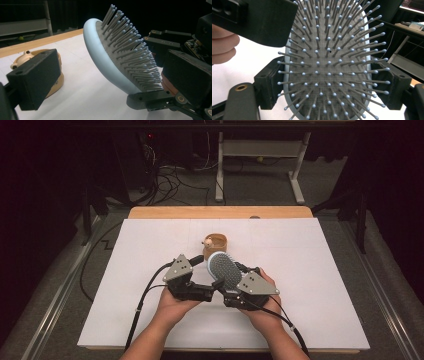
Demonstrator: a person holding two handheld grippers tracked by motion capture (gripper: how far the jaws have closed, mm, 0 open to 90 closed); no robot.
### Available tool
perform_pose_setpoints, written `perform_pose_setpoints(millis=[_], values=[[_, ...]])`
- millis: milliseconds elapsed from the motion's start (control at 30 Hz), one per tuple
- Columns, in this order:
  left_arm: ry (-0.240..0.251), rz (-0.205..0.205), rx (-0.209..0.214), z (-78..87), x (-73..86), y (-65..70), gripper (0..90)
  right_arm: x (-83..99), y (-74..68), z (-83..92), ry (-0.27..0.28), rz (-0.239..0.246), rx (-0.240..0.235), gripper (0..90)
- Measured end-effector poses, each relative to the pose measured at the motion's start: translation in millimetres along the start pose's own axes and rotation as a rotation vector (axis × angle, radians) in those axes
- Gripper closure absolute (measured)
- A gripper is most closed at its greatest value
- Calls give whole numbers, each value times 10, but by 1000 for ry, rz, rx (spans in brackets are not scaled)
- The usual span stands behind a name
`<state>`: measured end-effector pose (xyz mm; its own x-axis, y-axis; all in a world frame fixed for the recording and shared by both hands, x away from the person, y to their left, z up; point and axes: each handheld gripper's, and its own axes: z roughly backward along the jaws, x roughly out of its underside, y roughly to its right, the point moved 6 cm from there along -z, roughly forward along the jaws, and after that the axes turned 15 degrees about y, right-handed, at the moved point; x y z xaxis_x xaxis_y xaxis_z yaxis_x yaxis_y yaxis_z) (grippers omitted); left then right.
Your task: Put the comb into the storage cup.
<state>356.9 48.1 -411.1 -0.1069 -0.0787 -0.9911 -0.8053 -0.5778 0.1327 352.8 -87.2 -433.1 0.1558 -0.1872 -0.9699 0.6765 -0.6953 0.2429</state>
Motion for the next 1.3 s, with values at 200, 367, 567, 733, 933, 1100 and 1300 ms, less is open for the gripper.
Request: perform_pose_setpoints(millis=[200,367,567,733,933,1100,1300], values=[[12,33,6,16,8,-29,33,14,-62,-23,-9,12,-19,205],[20,38,-1,31,-9,-47,44,24,-104,-36,-14,18,-30,205],[26,62,12,45,0,-61,95,20,-148,-43,-15,24,-41,205],[26,66,11,42,21,-69,153,27,-177,-51,-18,30,-45,205],[31,113,41,43,31,-73,209,33,-188,-56,-22,37,-46,205],[39,98,66,52,35,-48,291,34,-192,-58,-24,41,-45,205],[43,107,80,49,51,-41,348,34,-192,-57,-26,45,-44,205]])
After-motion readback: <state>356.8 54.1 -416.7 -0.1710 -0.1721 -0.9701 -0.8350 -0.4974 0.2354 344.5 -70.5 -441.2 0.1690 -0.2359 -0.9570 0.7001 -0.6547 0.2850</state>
